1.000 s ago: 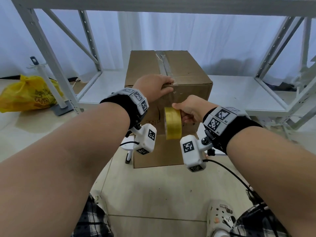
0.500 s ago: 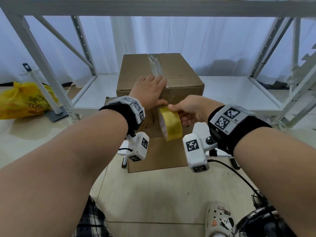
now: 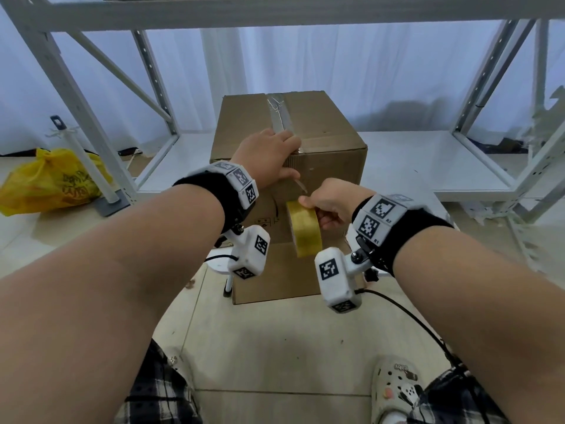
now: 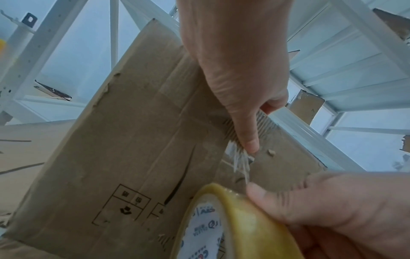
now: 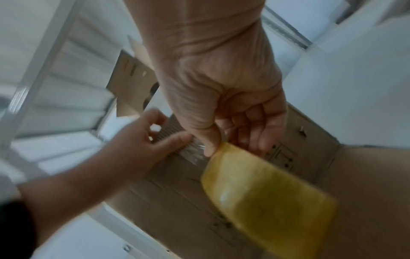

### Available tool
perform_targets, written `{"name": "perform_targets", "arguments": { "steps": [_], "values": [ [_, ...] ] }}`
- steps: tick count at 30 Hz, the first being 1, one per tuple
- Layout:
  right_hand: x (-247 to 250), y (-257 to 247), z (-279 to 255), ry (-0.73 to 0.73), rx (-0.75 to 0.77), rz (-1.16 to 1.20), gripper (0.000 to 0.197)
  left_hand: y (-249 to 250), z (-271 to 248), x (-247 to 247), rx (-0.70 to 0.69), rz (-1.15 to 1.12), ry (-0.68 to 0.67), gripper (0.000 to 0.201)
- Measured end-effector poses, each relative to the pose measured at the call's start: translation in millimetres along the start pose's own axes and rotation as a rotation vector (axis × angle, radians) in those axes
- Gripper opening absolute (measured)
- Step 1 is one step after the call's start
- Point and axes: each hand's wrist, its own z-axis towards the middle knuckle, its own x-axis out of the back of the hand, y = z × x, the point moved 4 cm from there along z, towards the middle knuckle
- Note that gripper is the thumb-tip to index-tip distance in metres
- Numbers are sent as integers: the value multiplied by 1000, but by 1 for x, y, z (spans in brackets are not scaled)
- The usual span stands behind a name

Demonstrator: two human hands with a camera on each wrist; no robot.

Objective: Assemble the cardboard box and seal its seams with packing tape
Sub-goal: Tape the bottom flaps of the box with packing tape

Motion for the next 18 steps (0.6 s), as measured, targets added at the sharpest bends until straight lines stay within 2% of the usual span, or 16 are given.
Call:
{"name": "perform_targets", "arguments": {
  "steps": [4, 10, 14, 18],
  "values": [
    [-6, 3, 4, -58, -37, 4, 31, -1, -2, -6, 16, -13, 26, 54],
    [4, 5, 1, -243, -81, 133, 23, 3, -5, -13, 13, 50, 120, 60],
    [7, 2, 2, -240, -68, 199, 19, 8, -6, -16, 13, 114, 131, 66],
    [5, 3, 2, -252, -103, 191, 18, 8, -5, -11, 12, 43, 137, 57]
  ]
}}
